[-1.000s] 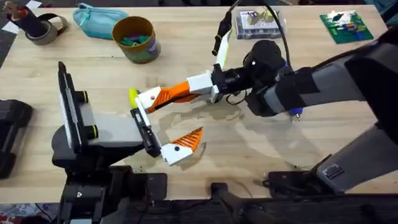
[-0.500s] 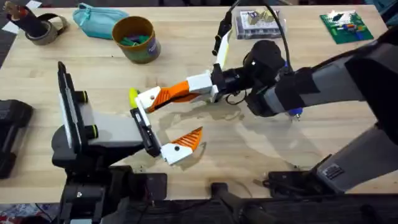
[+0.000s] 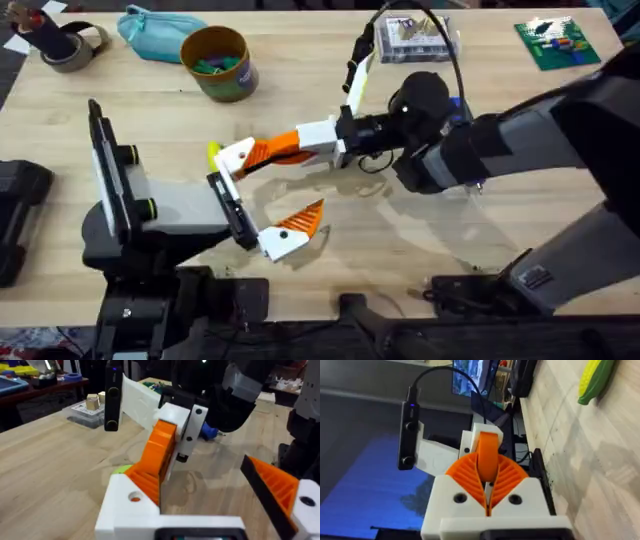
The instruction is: Pick up the gripper from the table and insert it into the empty holder that is missing its gripper. Then pick up a screw, insert it into the mounting hole, and use the screwdriver to tighten it. Finally, clean up the table by picking up the vegetable and placing it into the bucket.
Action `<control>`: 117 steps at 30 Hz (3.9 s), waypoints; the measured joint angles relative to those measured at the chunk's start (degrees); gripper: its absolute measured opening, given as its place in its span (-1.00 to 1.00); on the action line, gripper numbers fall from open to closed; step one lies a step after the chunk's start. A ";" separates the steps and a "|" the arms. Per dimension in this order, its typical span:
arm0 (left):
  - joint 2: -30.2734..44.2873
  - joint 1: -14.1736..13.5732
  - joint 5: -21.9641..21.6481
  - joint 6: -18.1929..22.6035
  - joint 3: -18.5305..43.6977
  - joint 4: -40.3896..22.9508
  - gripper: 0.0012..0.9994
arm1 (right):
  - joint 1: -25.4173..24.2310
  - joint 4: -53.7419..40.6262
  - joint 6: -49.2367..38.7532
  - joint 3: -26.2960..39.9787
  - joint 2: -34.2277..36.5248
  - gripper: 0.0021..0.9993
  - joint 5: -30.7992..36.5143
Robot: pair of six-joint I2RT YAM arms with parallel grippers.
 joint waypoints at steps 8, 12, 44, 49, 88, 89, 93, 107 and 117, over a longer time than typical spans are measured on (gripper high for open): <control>0.00 0.00 -0.17 -0.05 0.00 0.01 0.97 | 0.40 -0.02 0.00 -0.45 -0.34 -0.98 1.23; 0.00 0.04 -0.32 -0.05 0.00 0.03 0.97 | 0.60 -0.07 0.00 -0.49 -0.47 -0.98 1.75; 0.00 0.04 -0.32 -0.22 0.00 0.02 0.97 | 1.32 -3.20 -1.13 -2.39 -3.22 -0.98 4.45; 0.00 0.04 -0.32 -0.21 0.00 0.04 0.97 | 1.32 -3.30 -1.59 -2.30 -3.22 -0.98 4.11; 0.02 -0.24 1.43 -0.19 0.00 -0.17 0.97 | -0.88 -4.85 -3.85 -2.28 -3.58 0.99 1.39; 0.00 -0.24 1.43 -0.19 0.00 -0.17 0.97 | -2.00 -6.92 -4.53 -2.26 -4.43 0.99 1.01; 0.00 -0.24 1.43 -0.19 0.00 -0.20 0.97 | -7.39 -25.17 -11.56 -1.89 -11.88 0.99 -0.44; 0.00 -0.24 2.04 -0.19 0.00 -0.24 0.97 | -25.73 -110.51 -62.34 16.73 -32.17 0.99 -0.43; 0.00 -0.24 2.06 -0.19 0.00 -0.24 0.97 | -14.84 -145.52 -89.66 36.48 -31.49 0.99 36.45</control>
